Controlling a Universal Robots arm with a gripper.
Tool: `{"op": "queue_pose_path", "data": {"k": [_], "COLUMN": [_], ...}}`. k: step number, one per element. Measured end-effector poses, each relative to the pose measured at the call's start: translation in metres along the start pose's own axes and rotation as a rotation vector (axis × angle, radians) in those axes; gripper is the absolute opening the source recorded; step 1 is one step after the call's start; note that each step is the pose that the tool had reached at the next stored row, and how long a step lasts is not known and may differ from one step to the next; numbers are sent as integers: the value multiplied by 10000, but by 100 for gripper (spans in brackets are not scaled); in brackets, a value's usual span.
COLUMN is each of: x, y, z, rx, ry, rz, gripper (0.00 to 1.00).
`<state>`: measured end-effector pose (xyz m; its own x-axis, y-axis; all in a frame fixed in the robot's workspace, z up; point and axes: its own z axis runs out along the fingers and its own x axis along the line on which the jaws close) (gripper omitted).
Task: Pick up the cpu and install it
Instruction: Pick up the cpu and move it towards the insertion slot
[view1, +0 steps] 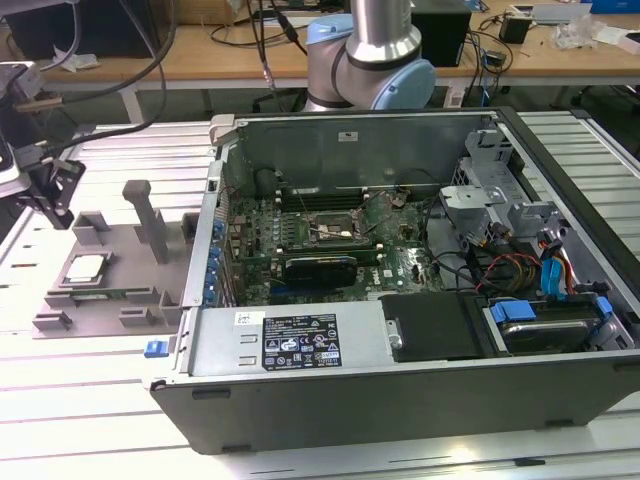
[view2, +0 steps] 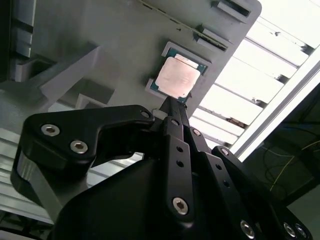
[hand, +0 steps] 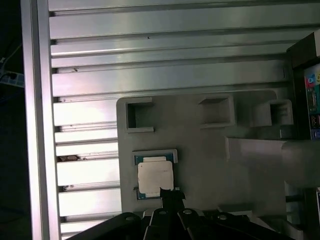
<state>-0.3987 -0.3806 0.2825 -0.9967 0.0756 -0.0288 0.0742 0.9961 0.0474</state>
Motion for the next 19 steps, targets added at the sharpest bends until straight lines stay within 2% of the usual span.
{"op": "queue_pose_path", "data": {"k": [7, 10, 12, 16, 19], "x": [76, 97, 100, 103, 105], "y": [-5, -10, -13, -39, -51], "z": [51, 103, 140, 277, 348], "rx": [-1, -1, -1, -1, 0], "ry": [-6, -6, -7, -6, -6], "rz": [0, -2, -1, 0, 1], "gripper": [11, 11, 11, 11, 11]}}
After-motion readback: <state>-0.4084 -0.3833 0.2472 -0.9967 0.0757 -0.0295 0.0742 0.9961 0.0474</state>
